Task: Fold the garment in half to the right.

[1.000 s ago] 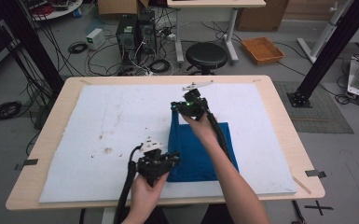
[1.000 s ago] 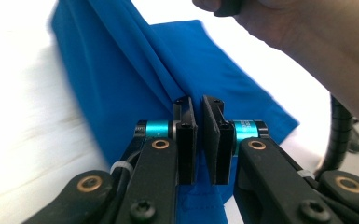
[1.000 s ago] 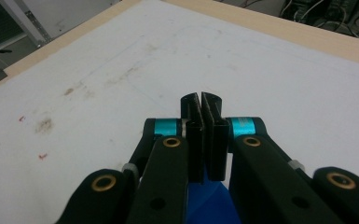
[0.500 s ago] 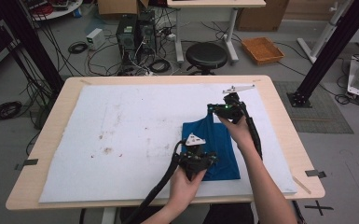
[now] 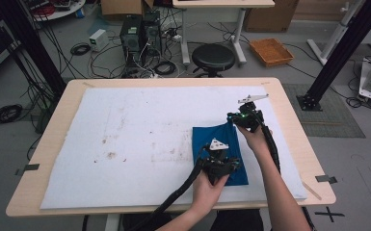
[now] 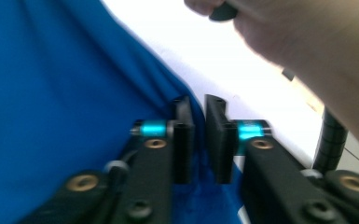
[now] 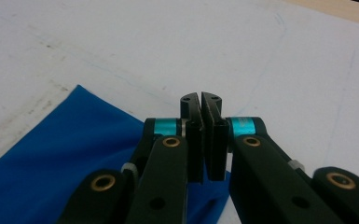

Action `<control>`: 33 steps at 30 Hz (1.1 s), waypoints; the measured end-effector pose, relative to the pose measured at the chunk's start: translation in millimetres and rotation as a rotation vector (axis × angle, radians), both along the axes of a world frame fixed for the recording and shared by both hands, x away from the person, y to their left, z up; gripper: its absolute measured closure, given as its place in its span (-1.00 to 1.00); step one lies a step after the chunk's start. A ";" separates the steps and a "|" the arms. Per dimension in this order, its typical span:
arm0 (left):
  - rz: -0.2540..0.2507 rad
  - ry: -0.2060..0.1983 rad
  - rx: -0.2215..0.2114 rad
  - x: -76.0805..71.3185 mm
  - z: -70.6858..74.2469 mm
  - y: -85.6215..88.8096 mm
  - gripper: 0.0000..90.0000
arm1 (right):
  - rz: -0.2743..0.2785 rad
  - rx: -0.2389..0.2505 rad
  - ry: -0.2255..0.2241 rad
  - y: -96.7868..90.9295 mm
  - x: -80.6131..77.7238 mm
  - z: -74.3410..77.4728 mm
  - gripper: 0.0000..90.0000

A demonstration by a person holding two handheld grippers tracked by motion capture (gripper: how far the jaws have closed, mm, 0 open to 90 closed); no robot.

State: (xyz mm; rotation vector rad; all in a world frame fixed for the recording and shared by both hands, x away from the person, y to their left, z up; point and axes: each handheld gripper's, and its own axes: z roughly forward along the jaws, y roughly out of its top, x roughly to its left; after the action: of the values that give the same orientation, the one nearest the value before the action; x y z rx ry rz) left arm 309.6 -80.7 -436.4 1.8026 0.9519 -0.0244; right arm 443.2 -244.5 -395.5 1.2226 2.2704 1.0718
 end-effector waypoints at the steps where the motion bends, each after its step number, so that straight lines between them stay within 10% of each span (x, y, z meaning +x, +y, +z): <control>1: -0.023 -0.005 -0.021 0.0 0.4 -0.4 0.43 | -0.012 0.000 -0.006 -1.7 -0.5 -1.2 0.91; 10: 0.000 -0.127 -0.066 -8.6 26.7 33.7 0.15 | -0.031 0.031 -0.020 -18.7 -29.5 5.6 0.49; 24: 0.167 -0.248 0.053 -19.6 48.5 157.1 0.08 | -0.001 0.209 0.044 -41.5 -163.2 -27.4 0.35; 29: 0.209 -0.264 0.081 -26.4 45.7 184.4 0.06 | 0.000 0.157 0.067 -41.3 -178.4 -41.8 0.92; 33: 0.234 -0.250 0.069 -28.4 42.5 197.7 0.06 | -0.008 0.140 0.070 -44.9 -183.8 -46.2 0.98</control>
State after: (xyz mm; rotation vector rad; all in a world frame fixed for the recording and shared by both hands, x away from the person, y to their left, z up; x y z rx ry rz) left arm 281.2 117.0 -394.0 1.6975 0.9849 0.3764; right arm 259.4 -289.4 -441.7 1.3419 2.2727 1.2206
